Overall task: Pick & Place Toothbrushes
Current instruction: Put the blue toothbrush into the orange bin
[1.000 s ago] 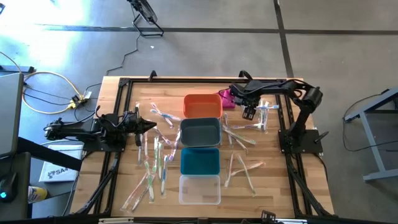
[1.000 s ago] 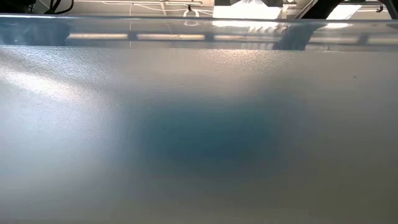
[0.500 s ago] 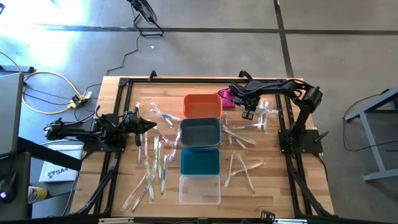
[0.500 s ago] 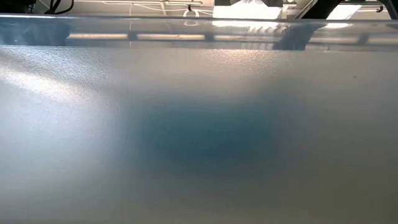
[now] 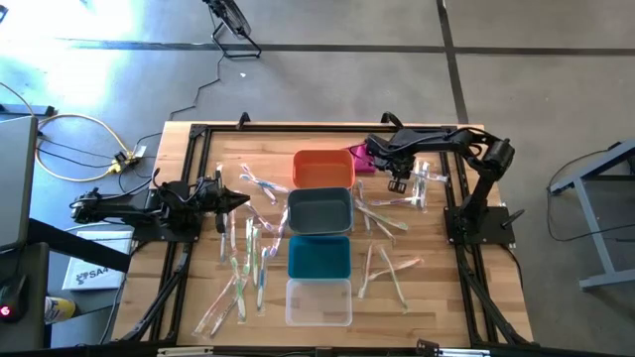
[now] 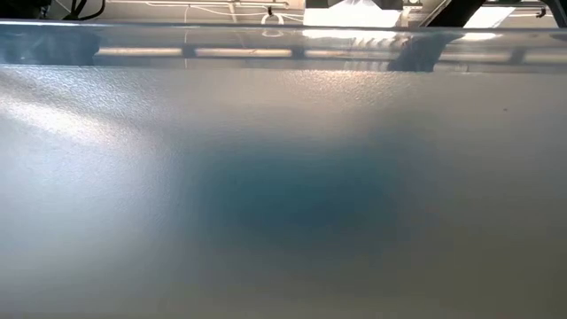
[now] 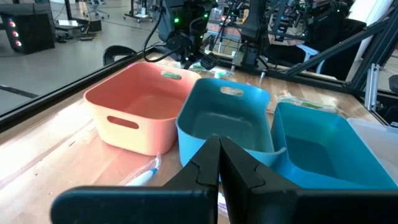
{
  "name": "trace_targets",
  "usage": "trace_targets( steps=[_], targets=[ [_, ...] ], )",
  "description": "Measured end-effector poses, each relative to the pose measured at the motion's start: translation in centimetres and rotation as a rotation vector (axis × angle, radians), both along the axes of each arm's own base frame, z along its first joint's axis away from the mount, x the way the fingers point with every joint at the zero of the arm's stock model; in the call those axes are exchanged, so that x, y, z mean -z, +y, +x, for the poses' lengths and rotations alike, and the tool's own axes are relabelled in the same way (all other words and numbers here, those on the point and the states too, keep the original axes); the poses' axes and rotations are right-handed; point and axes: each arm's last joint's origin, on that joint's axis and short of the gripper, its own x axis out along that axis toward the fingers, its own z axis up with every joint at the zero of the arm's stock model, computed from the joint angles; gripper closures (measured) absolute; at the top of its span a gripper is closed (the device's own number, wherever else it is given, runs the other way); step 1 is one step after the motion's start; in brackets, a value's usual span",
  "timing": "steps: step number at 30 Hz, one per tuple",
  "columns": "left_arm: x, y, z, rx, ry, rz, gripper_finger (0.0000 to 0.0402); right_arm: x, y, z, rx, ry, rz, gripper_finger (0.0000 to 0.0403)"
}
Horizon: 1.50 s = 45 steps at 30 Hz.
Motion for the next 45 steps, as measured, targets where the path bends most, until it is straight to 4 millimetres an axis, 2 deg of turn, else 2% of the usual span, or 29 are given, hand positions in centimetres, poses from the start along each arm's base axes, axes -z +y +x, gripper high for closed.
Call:
trace_targets(
  steps=[4,8,15,22,27,32,37,45],
  targets=[
    [0.0,0.0,0.0,0.0,0.0,0.0,0.0396,-1.3,0.4,0.7,-0.032,-0.025,-0.05,0.038],
    [0.0,0.0,0.0,0.0,0.0,0.0,0.0396,-3.5,0.9,1.5,-0.058,-0.101,-0.101,0.0383],
    [0.0,0.0,0.0,-0.001,-0.002,-0.006,0.0396,-9.4,2.2,2.6,-0.098,-0.299,-0.217,0.0382],
    [0.0,0.0,0.0,-0.001,-0.002,-0.007,0.0396,-16.1,4.6,4.0,-0.129,-0.638,-0.368,0.0382],
    [0.0,0.0,0.0,-0.001,-0.002,-0.007,0.0396,-19.1,6.5,5.2,-0.159,-0.925,-0.453,0.0382],
    [0.0,0.0,0.0,-0.001,-0.002,-0.007,0.0396,-20.5,8.0,6.4,-0.205,-1.084,-0.481,0.0382],
    [0.0,0.0,0.0,-0.001,-0.002,-0.007,0.0396,-21.1,9.3,7.2,-0.262,-1.202,-0.434,0.0382],
    [0.0,0.0,0.0,-0.001,-0.002,-0.007,0.0396,-21.7,10.9,8.4,-0.303,-1.315,-0.418,0.0382]
  ],
)
